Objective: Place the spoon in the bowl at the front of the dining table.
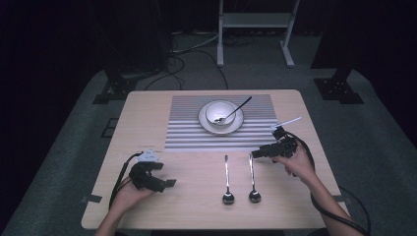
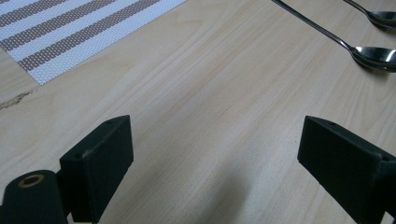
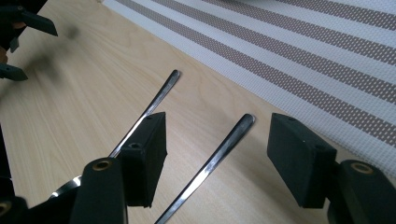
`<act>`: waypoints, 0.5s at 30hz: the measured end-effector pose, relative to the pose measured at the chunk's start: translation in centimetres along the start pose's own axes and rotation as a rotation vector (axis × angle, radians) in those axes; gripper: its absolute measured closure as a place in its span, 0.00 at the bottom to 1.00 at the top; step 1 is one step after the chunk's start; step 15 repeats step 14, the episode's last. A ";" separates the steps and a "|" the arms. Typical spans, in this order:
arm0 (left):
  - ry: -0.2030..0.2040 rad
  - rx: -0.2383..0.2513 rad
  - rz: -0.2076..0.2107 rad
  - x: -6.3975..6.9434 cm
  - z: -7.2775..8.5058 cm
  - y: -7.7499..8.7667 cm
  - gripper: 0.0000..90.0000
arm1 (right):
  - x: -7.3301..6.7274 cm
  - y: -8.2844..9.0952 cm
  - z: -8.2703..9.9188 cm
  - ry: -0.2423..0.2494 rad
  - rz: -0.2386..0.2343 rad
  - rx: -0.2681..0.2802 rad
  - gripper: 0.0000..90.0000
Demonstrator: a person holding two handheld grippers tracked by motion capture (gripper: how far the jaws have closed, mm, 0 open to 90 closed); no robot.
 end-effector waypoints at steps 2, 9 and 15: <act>-0.001 0.001 0.000 0.0 0.0 0.0 0.10 | -0.2 0.1 0.3 0.008 -0.001 0.007 0.40; 0.000 0.011 -0.003 0.0 0.0 0.2 0.10 | -0.9 0.9 1.9 0.008 -0.028 0.046 0.39; -0.008 0.024 -0.018 -0.1 -0.1 0.4 0.10 | -1.4 1.5 4.6 -0.009 -0.069 0.110 0.37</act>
Point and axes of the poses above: each handheld gripper's, and its own axes: y roughly backward along the jaws, z roughly out of its underside, x roughly to its right, the point moved 2 cm from there along -y, roughly forward along the jaws, and after that the axes turned 6 degrees about -y, right-handed, at the moved point
